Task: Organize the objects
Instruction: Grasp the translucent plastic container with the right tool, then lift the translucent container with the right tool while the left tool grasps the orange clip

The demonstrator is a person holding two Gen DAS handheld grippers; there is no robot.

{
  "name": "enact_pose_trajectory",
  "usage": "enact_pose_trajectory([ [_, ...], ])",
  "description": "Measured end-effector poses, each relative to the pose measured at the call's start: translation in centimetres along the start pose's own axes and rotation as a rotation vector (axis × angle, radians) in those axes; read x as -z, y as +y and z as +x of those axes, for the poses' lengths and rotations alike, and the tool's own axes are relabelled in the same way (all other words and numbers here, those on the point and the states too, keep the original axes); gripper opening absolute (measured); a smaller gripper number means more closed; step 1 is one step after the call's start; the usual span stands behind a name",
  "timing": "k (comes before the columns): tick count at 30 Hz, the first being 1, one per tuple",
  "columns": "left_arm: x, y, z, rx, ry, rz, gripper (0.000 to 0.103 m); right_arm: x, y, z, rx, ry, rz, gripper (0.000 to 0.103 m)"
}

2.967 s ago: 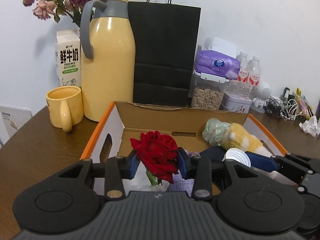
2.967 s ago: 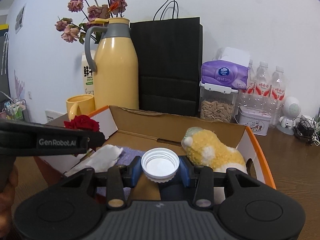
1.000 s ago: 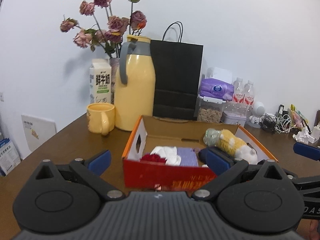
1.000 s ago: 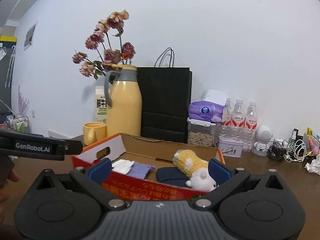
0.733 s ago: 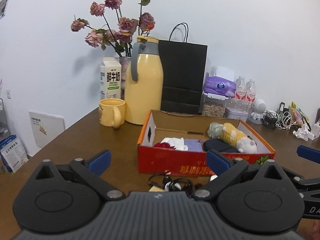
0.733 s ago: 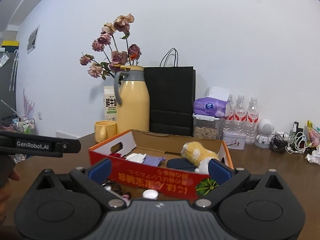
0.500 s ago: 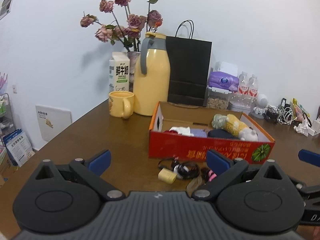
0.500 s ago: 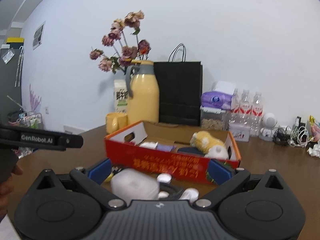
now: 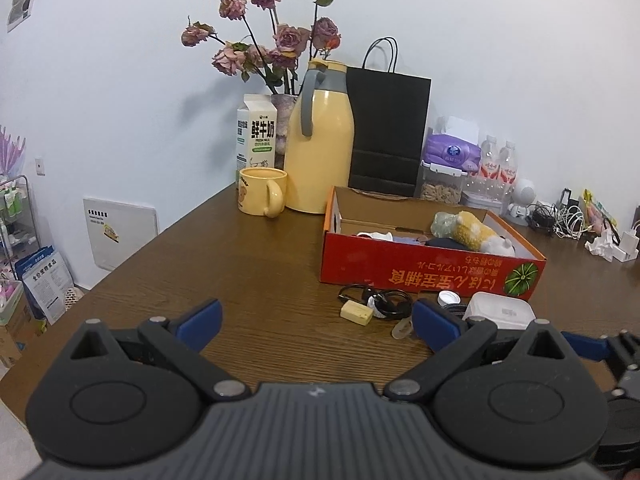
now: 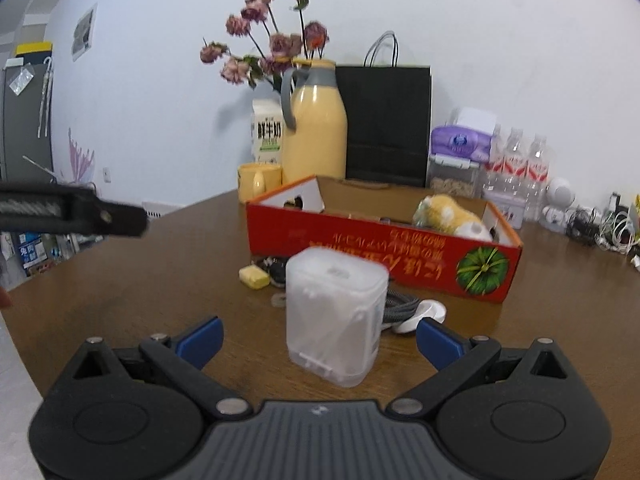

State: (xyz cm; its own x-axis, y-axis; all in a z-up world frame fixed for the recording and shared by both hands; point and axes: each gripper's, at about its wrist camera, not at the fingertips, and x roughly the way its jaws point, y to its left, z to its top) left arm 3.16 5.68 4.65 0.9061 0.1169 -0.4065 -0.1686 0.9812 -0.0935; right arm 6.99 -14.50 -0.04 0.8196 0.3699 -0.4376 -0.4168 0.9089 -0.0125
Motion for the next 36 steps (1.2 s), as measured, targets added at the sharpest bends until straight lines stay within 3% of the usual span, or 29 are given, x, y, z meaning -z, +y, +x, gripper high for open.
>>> enact_pose_trajectory([
  [9,-0.1,0.5,0.4,0.001,0.025,0.001,0.103,-0.1,-0.3,3.9,0.053,0.066,0.066,0.1],
  [17,0.1,0.9,2.1,-0.008,0.062,0.002,0.103,-0.7,-0.2,6.0,0.055,0.082,0.092,0.087],
  [19,0.2,0.9,2.4,-0.008,0.068,0.003,0.103,-0.8,-0.3,6.2,0.055,0.079,0.097,0.078],
  [23,0.5,0.6,3.0,-0.002,0.08,0.008,0.103,-0.8,-0.4,6.3,0.049,0.078,0.097,0.068],
  [36,1.2,-0.8,4.4,-0.008,0.114,0.041,0.103,-0.4,-2.1,3.9,-0.003,0.007,0.081,0.067],
])
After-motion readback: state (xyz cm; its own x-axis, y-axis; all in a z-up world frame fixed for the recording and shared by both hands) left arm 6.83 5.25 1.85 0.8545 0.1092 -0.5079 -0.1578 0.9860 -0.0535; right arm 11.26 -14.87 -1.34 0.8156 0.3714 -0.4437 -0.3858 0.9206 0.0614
